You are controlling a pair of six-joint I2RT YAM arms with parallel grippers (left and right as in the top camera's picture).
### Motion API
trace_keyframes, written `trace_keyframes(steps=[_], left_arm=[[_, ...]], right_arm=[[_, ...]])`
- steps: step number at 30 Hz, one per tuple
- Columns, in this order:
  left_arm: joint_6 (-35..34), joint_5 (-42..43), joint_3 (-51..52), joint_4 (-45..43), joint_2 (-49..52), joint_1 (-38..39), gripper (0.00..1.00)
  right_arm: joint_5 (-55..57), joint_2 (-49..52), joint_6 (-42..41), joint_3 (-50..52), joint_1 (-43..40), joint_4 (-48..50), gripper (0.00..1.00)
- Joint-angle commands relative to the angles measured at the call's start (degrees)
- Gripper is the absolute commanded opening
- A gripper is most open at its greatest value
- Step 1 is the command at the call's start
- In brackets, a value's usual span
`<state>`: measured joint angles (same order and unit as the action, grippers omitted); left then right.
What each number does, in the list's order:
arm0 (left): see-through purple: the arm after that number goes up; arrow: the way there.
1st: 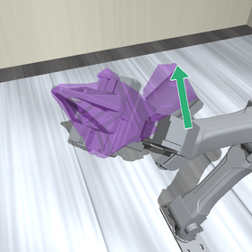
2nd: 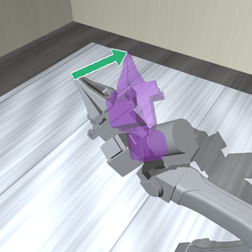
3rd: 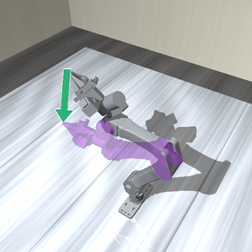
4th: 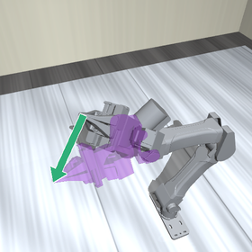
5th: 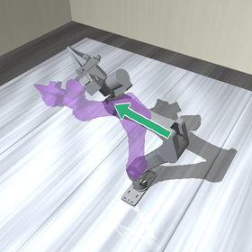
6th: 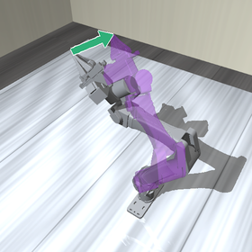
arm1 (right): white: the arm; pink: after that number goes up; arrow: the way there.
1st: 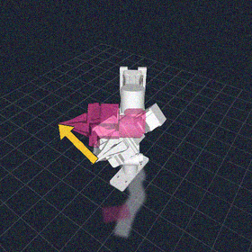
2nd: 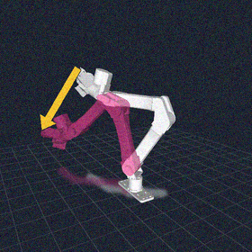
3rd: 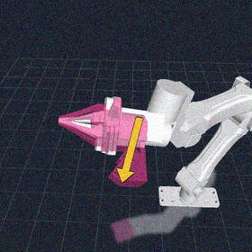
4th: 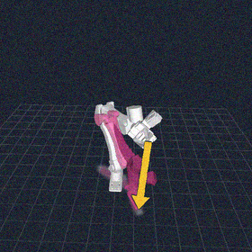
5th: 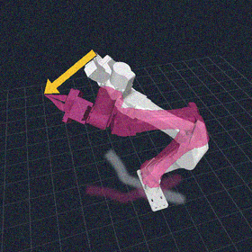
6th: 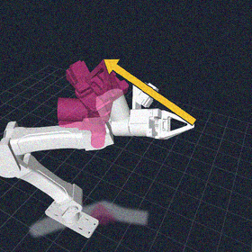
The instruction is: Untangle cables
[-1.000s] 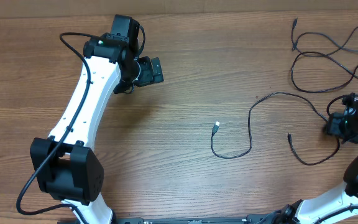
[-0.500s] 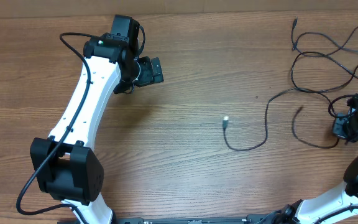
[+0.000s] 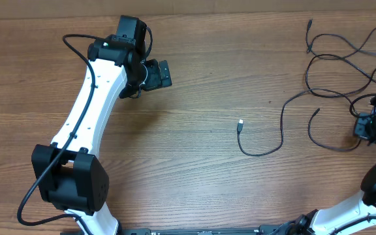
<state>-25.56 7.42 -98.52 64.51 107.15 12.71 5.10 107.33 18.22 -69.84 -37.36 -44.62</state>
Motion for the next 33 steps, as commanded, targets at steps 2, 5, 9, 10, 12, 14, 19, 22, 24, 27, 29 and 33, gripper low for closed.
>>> trace_keyframes(steps=[2,5,9,10,12,14,19,22,24,27,29,33], left_arm=[[0.26,-1.18,-0.63,-0.09,-1.53,0.07,1.0],[0.26,-2.8,-0.63,-0.09,-1.53,0.07,0.99],[0.26,-3.39,-0.63,-0.09,-1.53,0.07,0.99],[0.26,-3.39,-0.63,-0.09,-1.53,0.07,1.0],[0.26,-3.39,-0.63,-0.13,-1.53,0.07,1.0],[0.26,-3.39,-0.63,-0.15,-1.53,0.07,0.99],[0.26,-3.39,-0.63,-0.13,-1.53,0.07,0.99],[0.26,-3.39,-0.63,-0.13,-1.53,0.07,1.0],[0.26,-3.39,-0.63,-0.09,-1.53,0.07,0.99],[0.28,-3.39,-0.63,-0.07,-1.53,0.07,0.99],[0.26,-3.39,-0.63,-0.11,-1.53,0.07,0.99],[0.26,-3.37,-0.63,-0.24,-1.53,0.07,1.0]], right_arm=[[-3.85,-1.22,-0.44,-3.02,0.07,0.13,0.04],[-3.85,-2.91,-0.42,-4.0,0.07,0.37,0.04],[-3.78,-6.34,-0.44,-5.81,0.07,1.6,0.04],[-3.8,-7.39,-0.48,-6.1,0.04,2.27,0.04],[-3.82,-9.35,-1.53,-6.27,0.07,3.85,0.04],[-3.76,-11.52,-2.71,-6.29,0.04,5.77,0.04],[-3.74,-15.89,-3.02,-6.32,0.0,8.96,0.04],[-3.72,-17.31,-3.04,-6.32,-0.09,9.88,0.04],[-3.72,-17.7,-3.08,-6.43,-0.5,9.99,0.04],[-3.72,-18.51,-3.48,-6.47,-1.84,10.1,0.04],[-3.74,-18.78,-3.45,-6.47,-2.62,9.84,0.04],[-9.27,-18.67,-3.45,-6.4,-2.89,8.2,0.2]])
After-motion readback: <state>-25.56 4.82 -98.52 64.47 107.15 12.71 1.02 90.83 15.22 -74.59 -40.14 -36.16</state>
